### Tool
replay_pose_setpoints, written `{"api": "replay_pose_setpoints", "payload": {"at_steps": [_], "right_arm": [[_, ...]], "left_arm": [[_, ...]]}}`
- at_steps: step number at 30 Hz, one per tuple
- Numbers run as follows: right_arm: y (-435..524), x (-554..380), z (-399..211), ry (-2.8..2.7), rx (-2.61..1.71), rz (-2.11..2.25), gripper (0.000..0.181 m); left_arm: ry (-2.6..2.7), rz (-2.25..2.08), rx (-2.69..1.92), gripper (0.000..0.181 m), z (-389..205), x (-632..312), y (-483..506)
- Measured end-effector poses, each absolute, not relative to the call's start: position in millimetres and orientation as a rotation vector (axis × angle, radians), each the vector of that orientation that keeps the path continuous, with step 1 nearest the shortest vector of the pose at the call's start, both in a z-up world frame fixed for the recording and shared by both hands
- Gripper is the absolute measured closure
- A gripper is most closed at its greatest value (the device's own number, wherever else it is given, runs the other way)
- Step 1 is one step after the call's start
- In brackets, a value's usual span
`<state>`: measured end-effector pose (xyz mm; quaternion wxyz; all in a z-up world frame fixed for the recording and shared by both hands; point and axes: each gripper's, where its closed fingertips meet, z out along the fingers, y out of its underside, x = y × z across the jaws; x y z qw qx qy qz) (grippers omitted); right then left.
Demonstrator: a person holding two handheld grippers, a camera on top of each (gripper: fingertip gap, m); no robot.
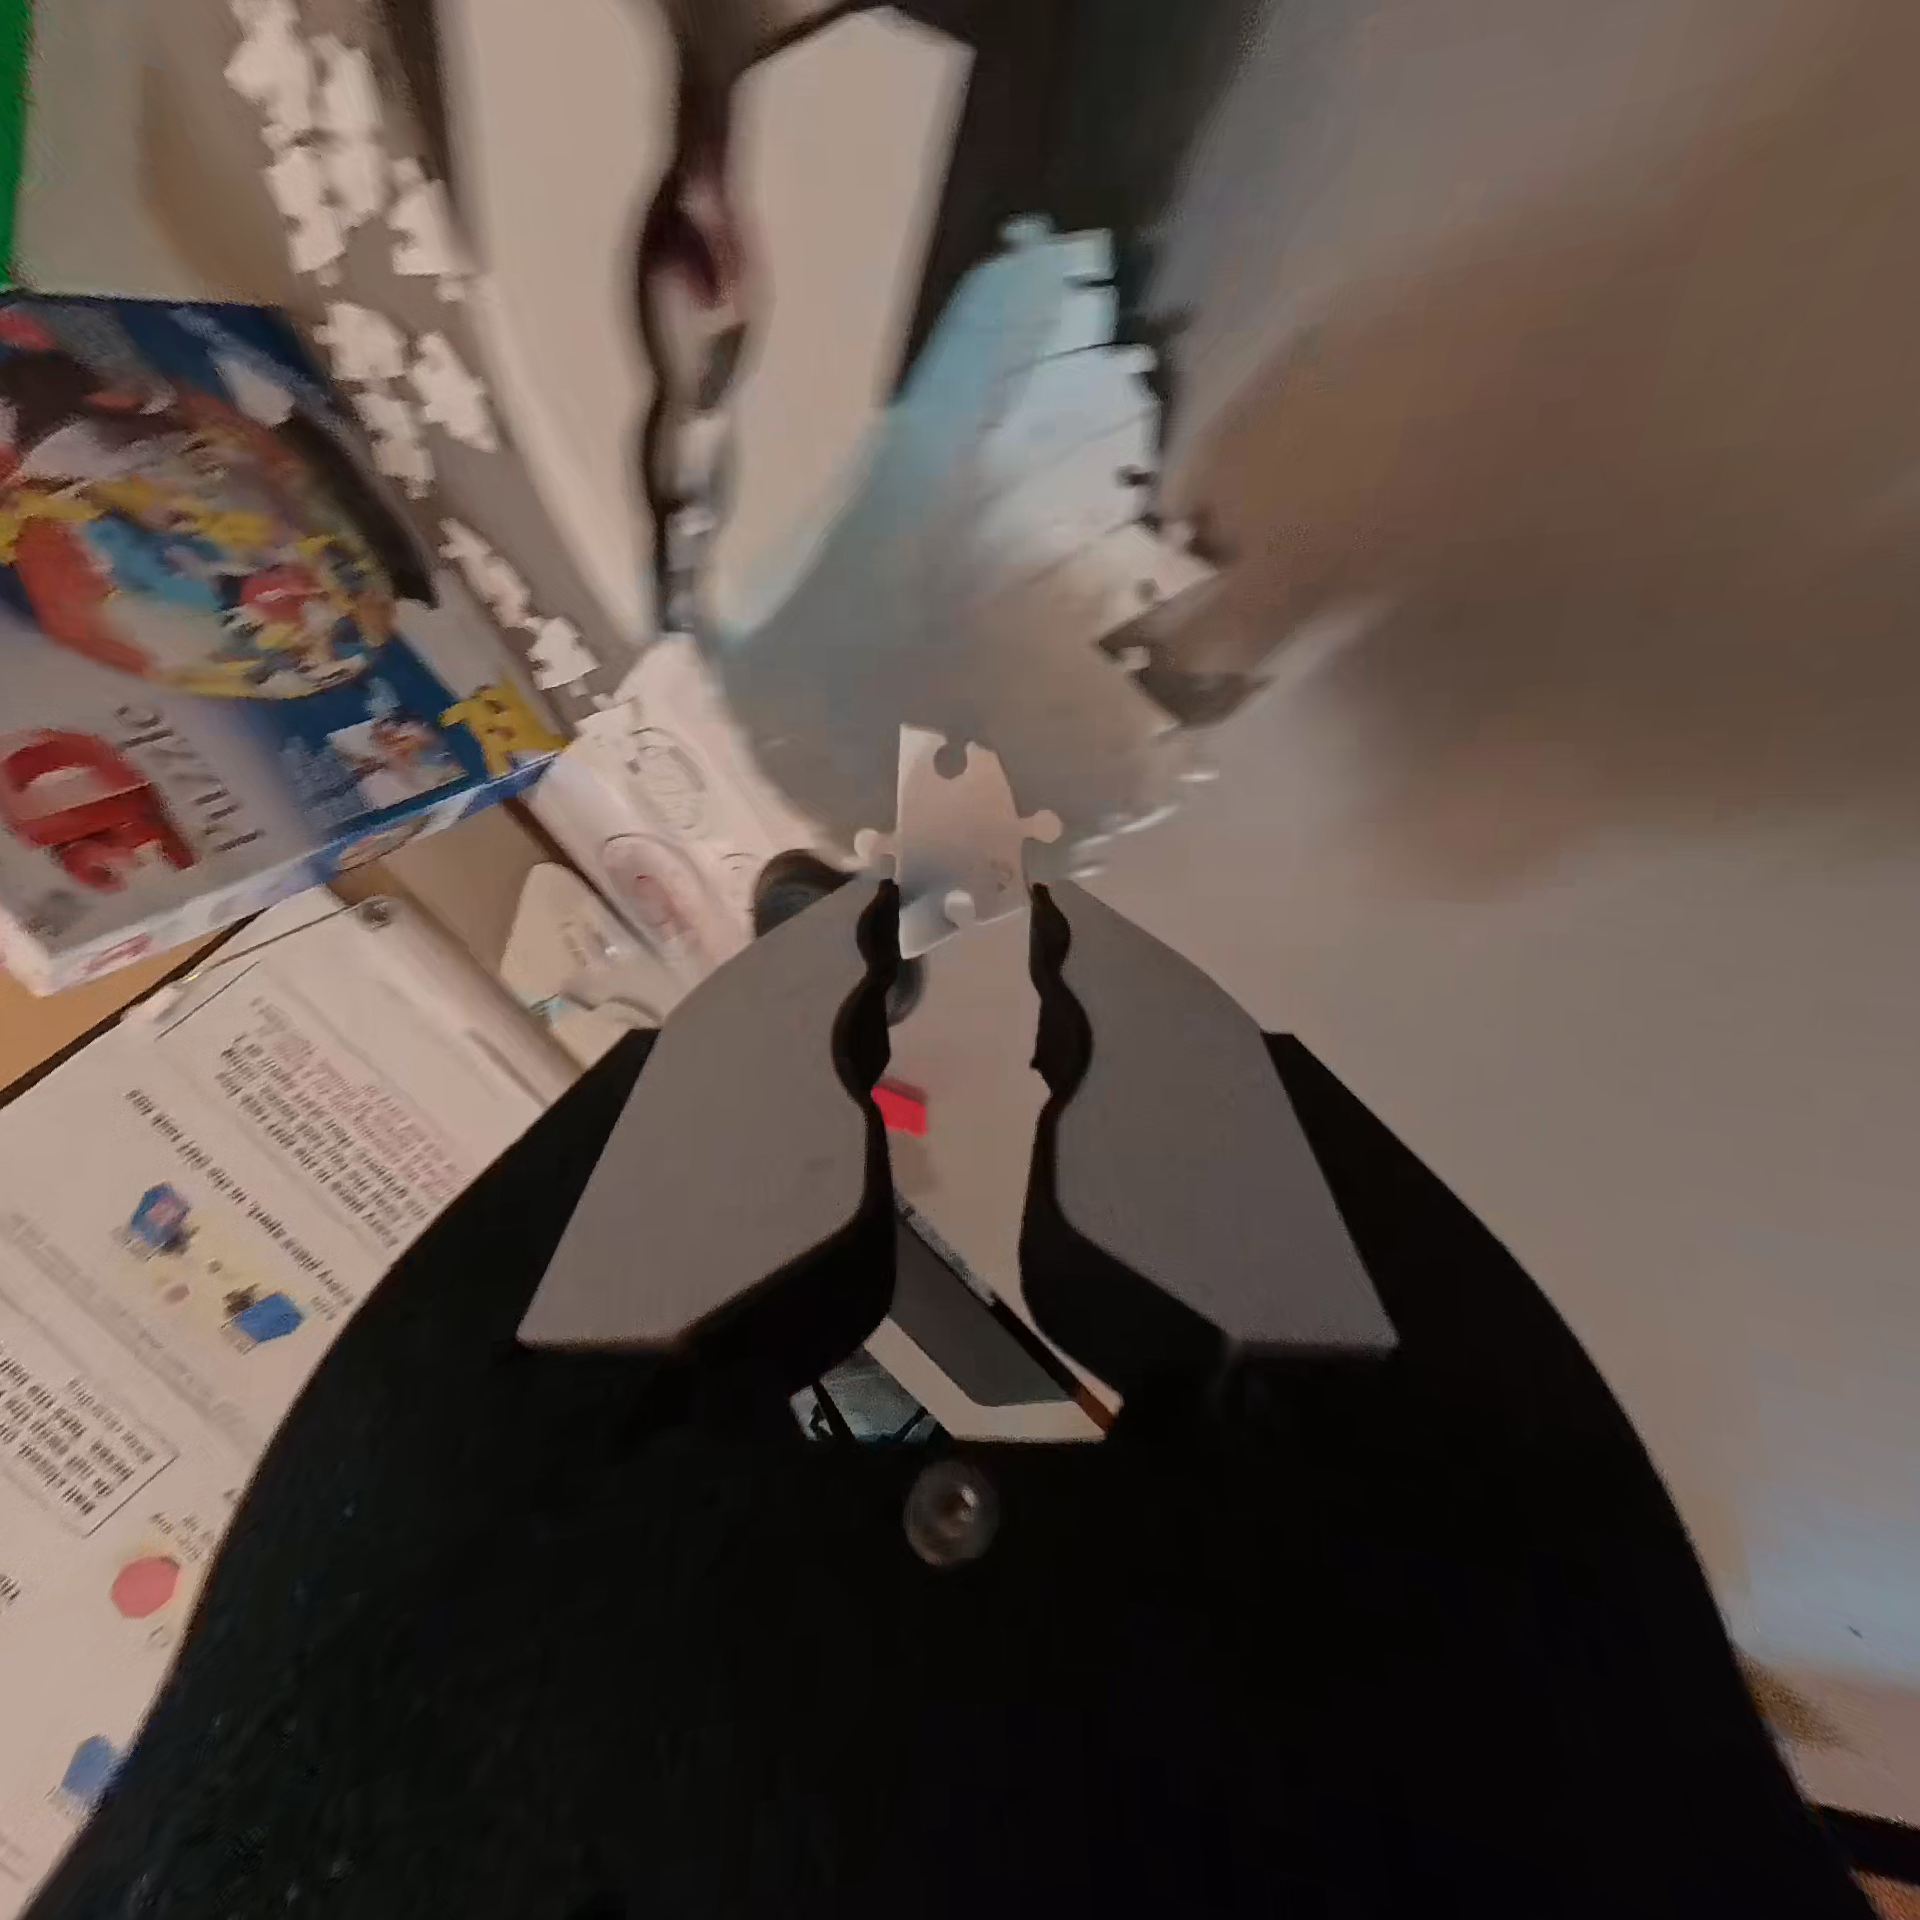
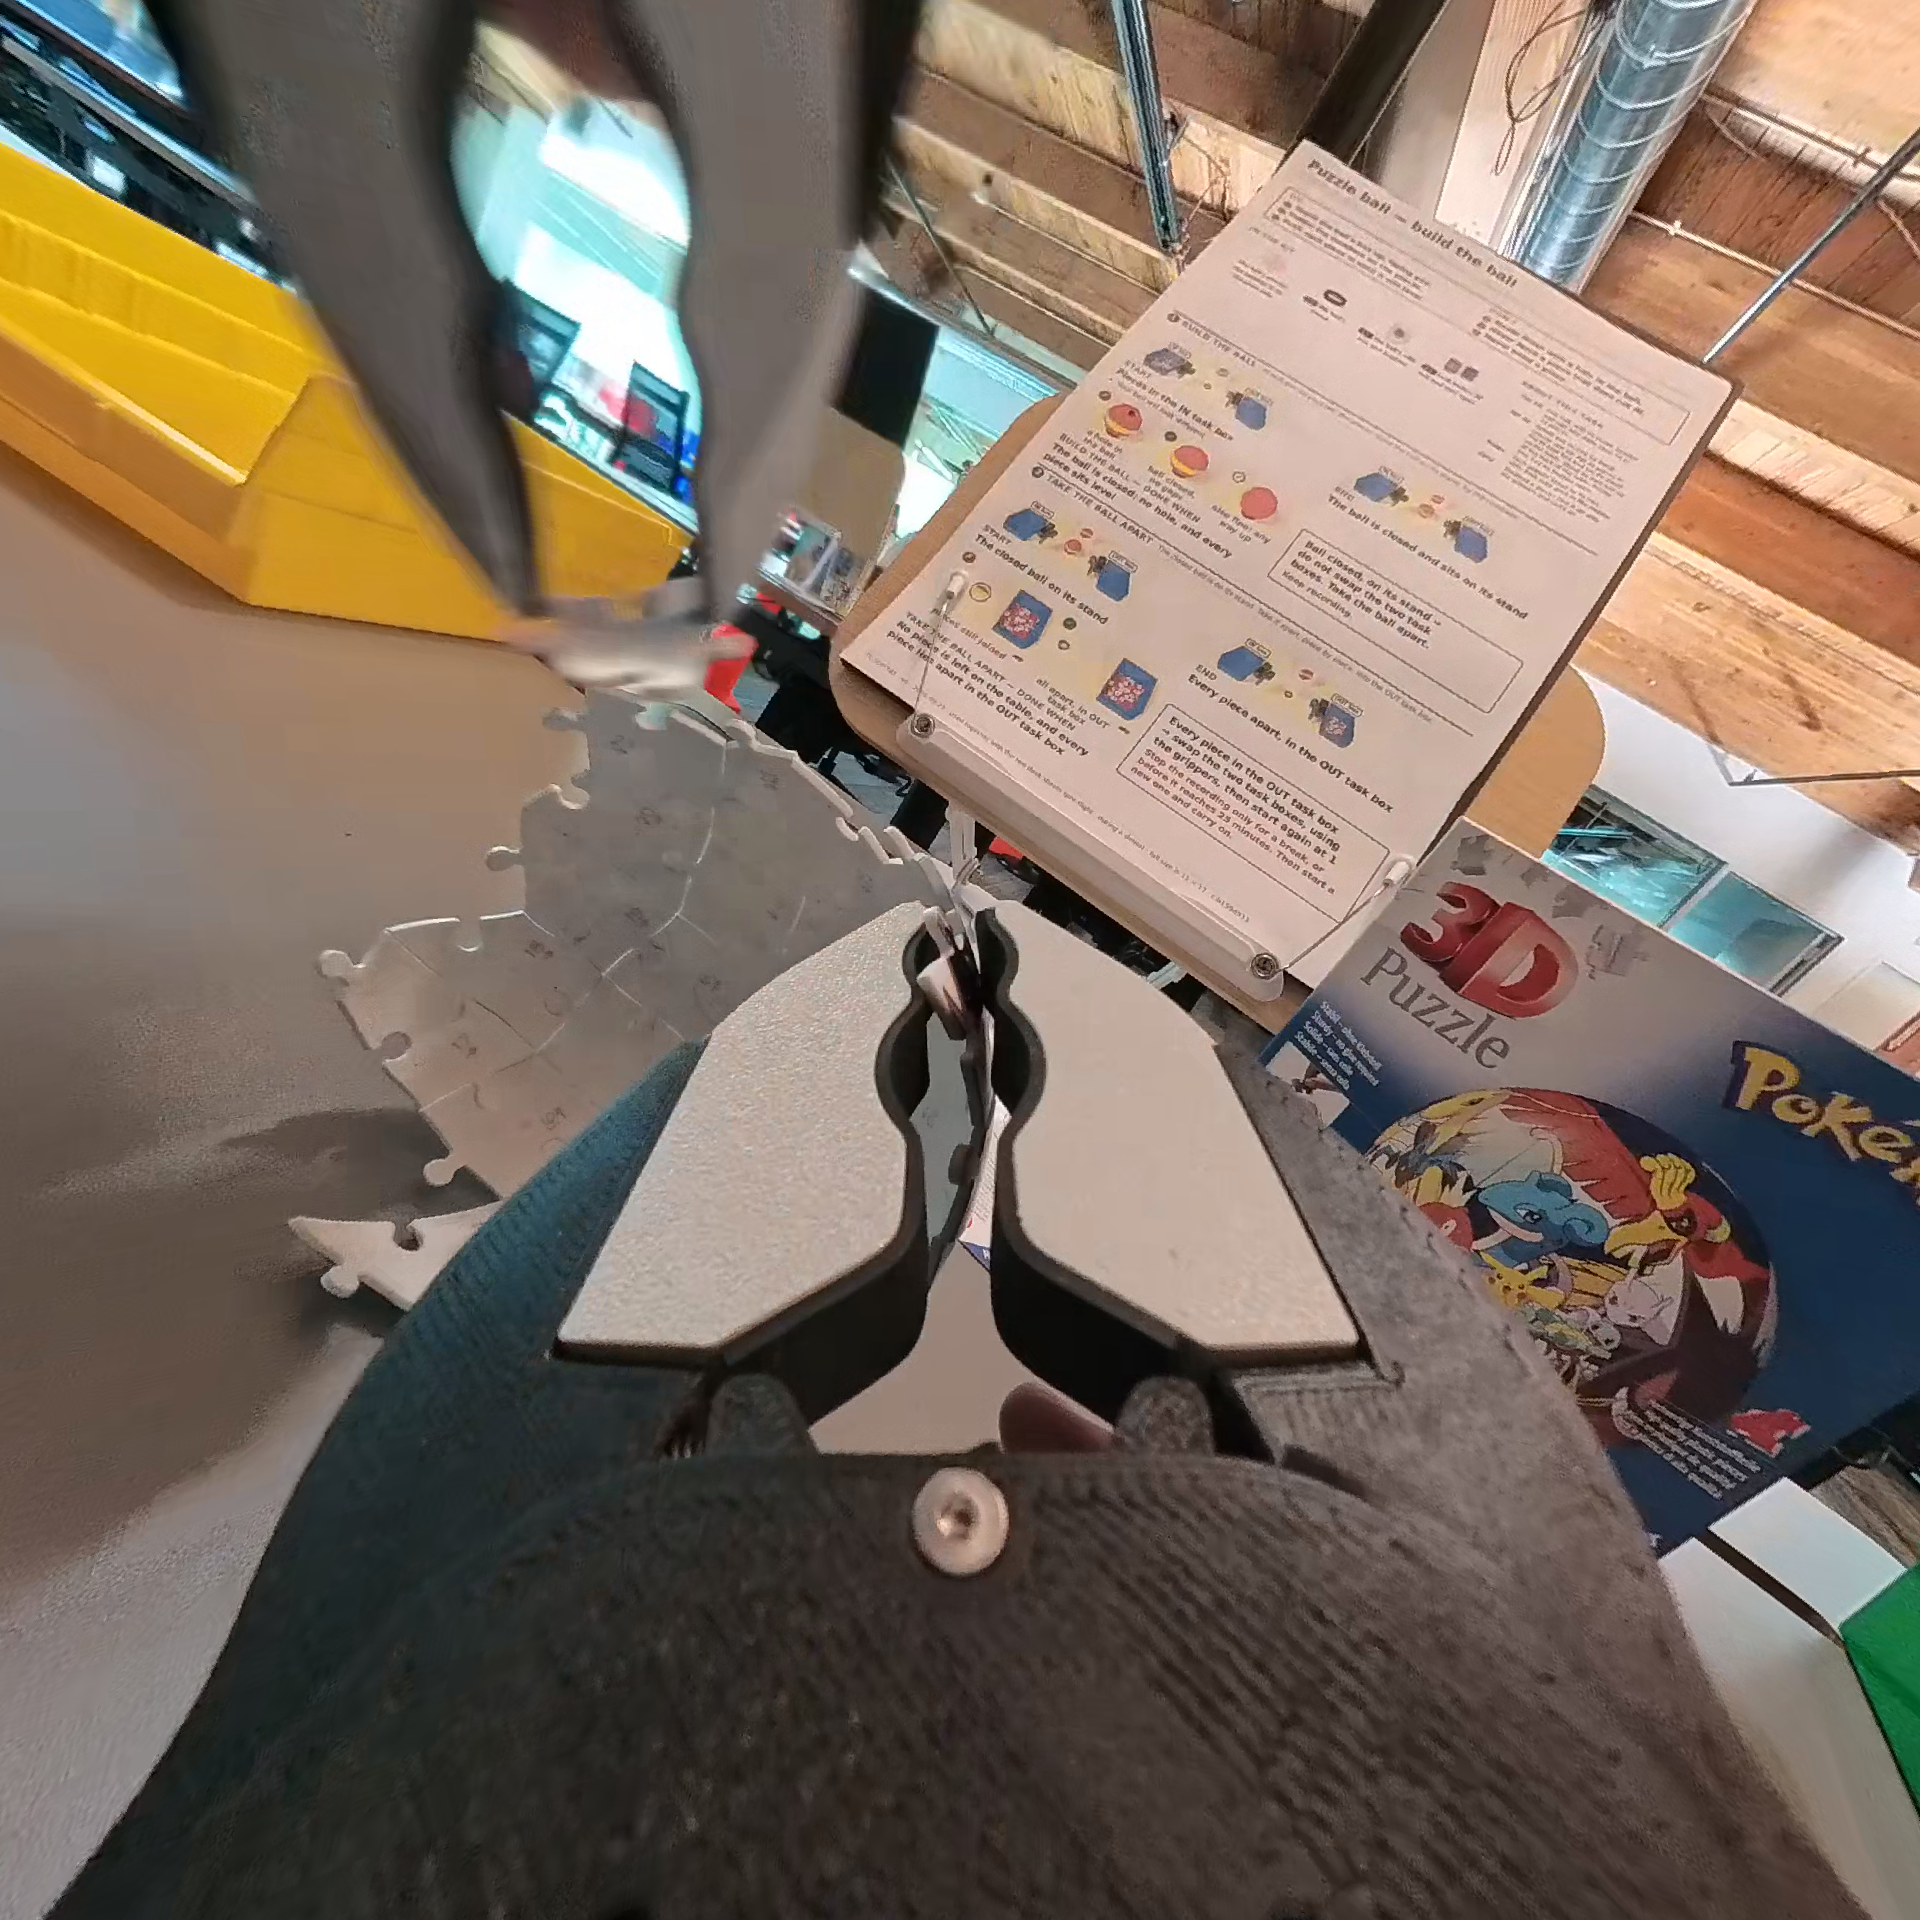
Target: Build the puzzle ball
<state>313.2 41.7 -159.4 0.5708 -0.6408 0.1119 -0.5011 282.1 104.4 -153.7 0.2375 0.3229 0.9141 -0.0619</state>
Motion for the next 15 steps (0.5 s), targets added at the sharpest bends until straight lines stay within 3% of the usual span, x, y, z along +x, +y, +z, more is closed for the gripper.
{"api": "replay_pose_setpoints", "payload": {"at_steps": [8, 15], "right_arm": [[47, 311, -158, 0.223, -1.507, -1.198, 0.174], [49, 308, -158, 0.192, -1.516, -1.222, 0.175]], "left_arm": [[2.507, -0.090, 1.118, 0.157, -245, 212, 132], [2.486, -0.138, 1.093, 0.157, -262, 208, 128]]}}
